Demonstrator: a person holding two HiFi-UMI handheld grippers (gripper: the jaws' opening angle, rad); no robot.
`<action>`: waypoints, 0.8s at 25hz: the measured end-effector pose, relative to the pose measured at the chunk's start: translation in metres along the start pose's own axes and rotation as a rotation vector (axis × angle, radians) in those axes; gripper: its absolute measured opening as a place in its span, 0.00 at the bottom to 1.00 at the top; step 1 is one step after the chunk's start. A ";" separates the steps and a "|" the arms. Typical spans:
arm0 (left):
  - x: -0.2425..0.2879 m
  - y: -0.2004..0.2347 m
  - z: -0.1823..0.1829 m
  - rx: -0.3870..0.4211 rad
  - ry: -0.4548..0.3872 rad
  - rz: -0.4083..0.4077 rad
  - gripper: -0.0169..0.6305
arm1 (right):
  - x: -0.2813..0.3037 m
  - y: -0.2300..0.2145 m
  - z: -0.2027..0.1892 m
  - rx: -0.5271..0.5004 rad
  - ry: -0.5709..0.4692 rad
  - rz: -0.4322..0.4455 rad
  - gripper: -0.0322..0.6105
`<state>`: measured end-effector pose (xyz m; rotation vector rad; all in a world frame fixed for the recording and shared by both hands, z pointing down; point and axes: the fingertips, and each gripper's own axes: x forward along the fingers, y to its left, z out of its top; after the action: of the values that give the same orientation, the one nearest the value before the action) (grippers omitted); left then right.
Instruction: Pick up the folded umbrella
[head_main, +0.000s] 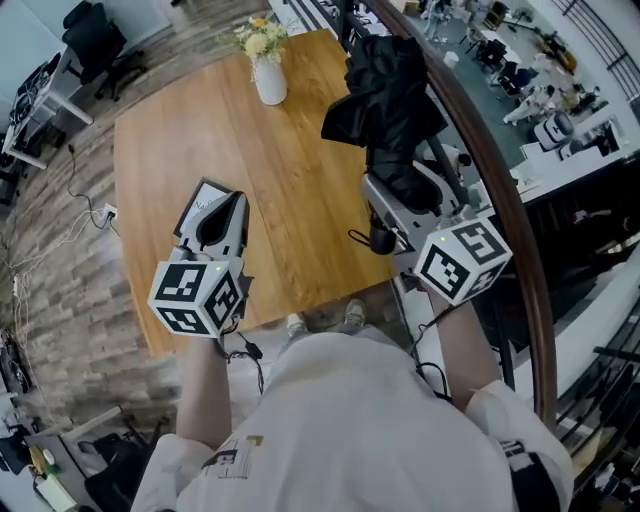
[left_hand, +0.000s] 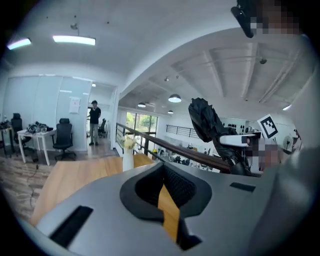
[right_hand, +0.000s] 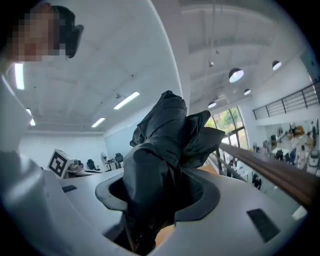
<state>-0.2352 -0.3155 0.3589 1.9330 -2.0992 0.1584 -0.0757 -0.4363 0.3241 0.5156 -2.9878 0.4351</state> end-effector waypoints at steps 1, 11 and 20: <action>-0.009 -0.002 0.018 0.034 -0.048 -0.001 0.05 | -0.007 0.008 0.016 -0.036 -0.041 -0.012 0.43; -0.099 -0.016 0.112 0.241 -0.339 0.066 0.05 | -0.066 0.076 0.102 -0.263 -0.326 -0.106 0.44; -0.123 -0.024 0.107 0.309 -0.381 0.100 0.05 | -0.094 0.093 0.095 -0.377 -0.355 -0.140 0.44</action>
<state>-0.2174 -0.2285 0.2202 2.1737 -2.5479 0.1511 -0.0219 -0.3502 0.1967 0.8261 -3.2117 -0.2565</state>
